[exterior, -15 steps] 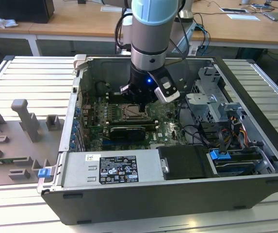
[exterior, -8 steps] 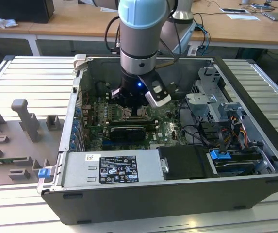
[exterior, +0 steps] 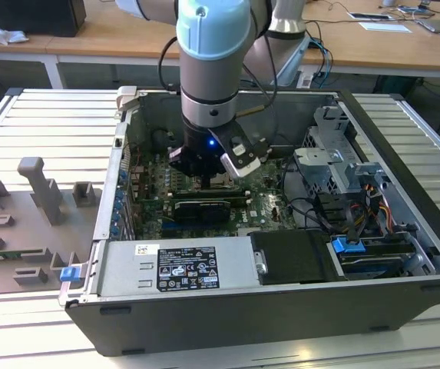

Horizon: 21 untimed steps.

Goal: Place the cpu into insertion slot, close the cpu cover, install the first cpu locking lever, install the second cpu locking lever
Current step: 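Install the second cpu locking lever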

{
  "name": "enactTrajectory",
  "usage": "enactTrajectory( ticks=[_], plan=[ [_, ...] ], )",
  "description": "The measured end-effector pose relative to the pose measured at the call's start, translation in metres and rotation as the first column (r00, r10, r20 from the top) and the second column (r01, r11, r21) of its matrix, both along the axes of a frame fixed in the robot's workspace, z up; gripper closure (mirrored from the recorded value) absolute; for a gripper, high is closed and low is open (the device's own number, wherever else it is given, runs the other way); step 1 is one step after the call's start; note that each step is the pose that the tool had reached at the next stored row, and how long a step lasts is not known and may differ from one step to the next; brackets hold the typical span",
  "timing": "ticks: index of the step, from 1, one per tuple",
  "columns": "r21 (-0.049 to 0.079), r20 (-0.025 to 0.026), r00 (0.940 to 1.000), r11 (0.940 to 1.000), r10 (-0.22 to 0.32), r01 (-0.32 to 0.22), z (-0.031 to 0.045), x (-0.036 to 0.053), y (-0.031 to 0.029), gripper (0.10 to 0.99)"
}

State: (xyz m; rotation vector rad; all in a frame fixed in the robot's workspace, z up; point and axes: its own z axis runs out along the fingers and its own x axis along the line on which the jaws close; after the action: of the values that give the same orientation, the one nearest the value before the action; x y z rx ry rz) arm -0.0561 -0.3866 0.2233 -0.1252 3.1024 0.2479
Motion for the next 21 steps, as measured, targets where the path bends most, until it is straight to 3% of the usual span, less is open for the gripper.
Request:
enactTrajectory(
  ticks=[2, 4, 7, 11, 12, 13, 21],
  plan=[
    [0.042, 0.0002, 1.0000, 0.9991, 0.000, 0.000, -0.0006, -0.0016, -0.0062, 0.980],
    [0.062, 0.0001, 1.0000, 0.9981, 0.000, 0.000, -0.0010, -0.0052, -0.0121, 0.980],
    [0.075, 0.0001, 1.0000, 0.9972, 0.001, -0.001, -0.0028, -0.0118, -0.0163, 0.980],
    [0.080, 0.0002, 1.0000, 0.9968, 0.002, -0.002, -0.0116, -0.0137, -0.0164, 0.980],
    [0.086, 0.0000, 1.0000, 0.9963, 0.003, -0.003, -0.0122, -0.0144, -0.0164, 0.980],
    [0.108, 0.0004, 1.0000, 0.9942, 0.004, -0.004, -0.0141, -0.0166, -0.0171, 0.980],
    [0.146, 0.0004, 0.9999, 0.9892, 0.010, -0.010, -0.0252, -0.0250, -0.0178, 0.980]
  ],
)
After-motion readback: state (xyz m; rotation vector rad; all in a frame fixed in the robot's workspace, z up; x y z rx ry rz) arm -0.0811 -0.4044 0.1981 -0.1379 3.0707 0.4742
